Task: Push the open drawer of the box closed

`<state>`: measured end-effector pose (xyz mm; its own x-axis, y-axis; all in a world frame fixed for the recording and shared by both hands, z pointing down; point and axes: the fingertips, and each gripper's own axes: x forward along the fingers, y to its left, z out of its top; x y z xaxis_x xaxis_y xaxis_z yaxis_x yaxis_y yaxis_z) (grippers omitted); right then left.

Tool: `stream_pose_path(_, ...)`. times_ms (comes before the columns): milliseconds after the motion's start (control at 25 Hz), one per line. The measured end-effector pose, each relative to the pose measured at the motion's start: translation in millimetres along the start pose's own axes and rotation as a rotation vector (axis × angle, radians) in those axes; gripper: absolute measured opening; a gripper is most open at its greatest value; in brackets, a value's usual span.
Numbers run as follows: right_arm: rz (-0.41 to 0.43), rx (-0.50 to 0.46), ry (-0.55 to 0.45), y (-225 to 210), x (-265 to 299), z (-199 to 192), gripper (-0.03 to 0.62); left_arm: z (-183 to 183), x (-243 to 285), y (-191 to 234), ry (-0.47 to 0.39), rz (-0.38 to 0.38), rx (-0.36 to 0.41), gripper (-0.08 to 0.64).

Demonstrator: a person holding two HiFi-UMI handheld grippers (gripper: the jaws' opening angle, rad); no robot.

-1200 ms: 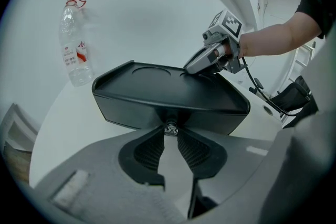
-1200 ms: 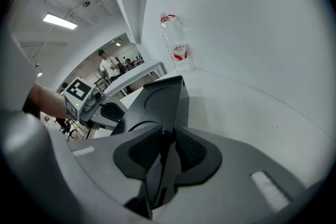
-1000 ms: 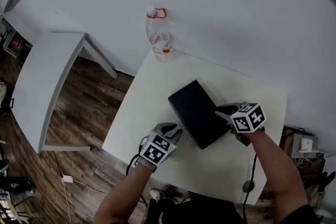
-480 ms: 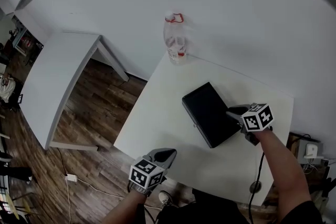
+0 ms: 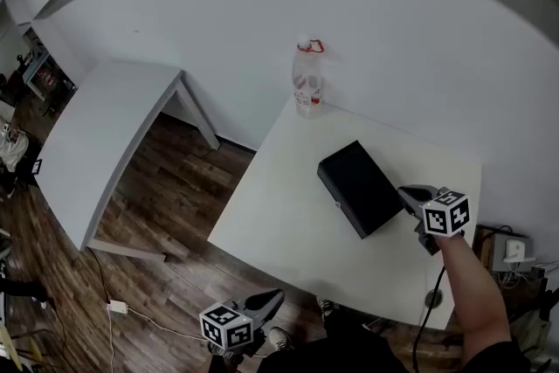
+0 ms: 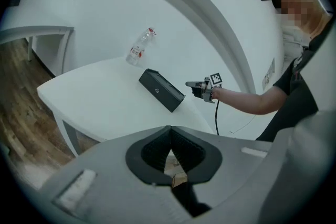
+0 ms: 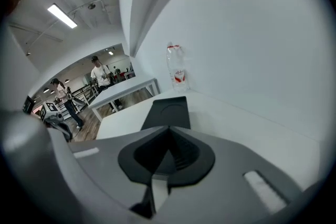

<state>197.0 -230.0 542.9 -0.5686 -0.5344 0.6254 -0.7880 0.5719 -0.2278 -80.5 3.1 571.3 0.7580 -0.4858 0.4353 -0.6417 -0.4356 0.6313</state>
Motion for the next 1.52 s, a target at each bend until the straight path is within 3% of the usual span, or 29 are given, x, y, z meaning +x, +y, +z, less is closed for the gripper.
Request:
stream_pose_path(120,0.032,0.037,-0.054,45,-21,-8,0.005,-5,-28,-6,-0.049,-0.038,-0.047,0.0)
stream_pose_path(360,0.149,0.182,-0.158,148,-47,-39,0.005,-11,-67,-27,-0.092,-0.141,-0.064,0.0)
stream_pose_path(680,0.354,0.427,-0.274,296,-77,-91,0.005,-42,-109,-46,-0.095,-0.246,-0.12,0.0)
stream_pose_path(880,0.447,0.518,-0.276,372,-97,-131,0.005,-59,-131,-55,-0.071,-0.296,-0.134,0.0)
stream_pose_path(1160,0.461,0.567,-0.298,416,-117,-166,0.005,-72,-149,-74,-0.061,-0.365,-0.109,0.0)
stream_pose_path(1520,0.475,0.563,-0.333,444,-129,-172,0.004,-84,-172,-78,-0.08,-0.376,-0.109,0.0)
